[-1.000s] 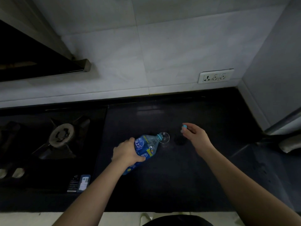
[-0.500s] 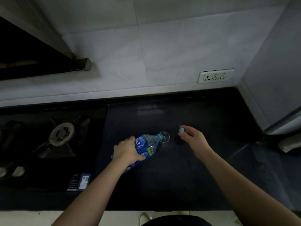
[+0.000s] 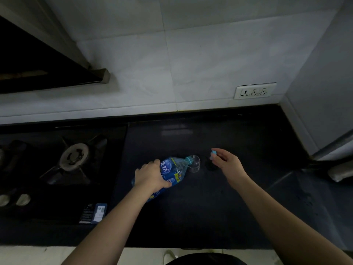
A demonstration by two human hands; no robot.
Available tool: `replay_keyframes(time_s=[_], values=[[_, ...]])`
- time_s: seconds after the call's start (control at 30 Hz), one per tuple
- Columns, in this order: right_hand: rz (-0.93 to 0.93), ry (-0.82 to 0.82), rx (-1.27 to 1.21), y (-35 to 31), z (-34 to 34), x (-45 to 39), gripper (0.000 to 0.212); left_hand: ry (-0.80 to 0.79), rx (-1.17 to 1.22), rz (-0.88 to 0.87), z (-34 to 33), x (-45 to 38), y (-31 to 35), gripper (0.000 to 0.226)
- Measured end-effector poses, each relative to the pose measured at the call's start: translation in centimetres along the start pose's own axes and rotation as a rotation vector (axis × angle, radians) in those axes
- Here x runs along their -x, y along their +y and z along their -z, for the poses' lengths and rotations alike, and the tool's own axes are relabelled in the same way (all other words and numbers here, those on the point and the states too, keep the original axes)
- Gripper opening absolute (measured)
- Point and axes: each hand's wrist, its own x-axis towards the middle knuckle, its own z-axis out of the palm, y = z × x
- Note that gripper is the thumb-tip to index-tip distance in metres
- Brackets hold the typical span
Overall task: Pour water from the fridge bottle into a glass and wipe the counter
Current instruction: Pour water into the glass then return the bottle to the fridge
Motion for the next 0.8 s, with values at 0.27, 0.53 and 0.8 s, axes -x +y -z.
replay_keyframes(time_s=[0.27, 0.53, 0.8], values=[[0.009, -0.004, 0.004, -0.16, -0.10, 0.08, 0.029, -0.009, -0.001, 0.001, -0.05, 0.21, -0.09, 0.080], [0.017, -0.014, -0.020, -0.29, -0.46, 0.05, 0.027, -0.015, -0.040, -0.003, 0.38, 0.63, -0.16, 0.078], [0.035, -0.014, -0.046, -1.00, -0.77, 0.36, 0.027, 0.001, -0.067, 0.000, 0.38, 0.65, -0.26, 0.077]])
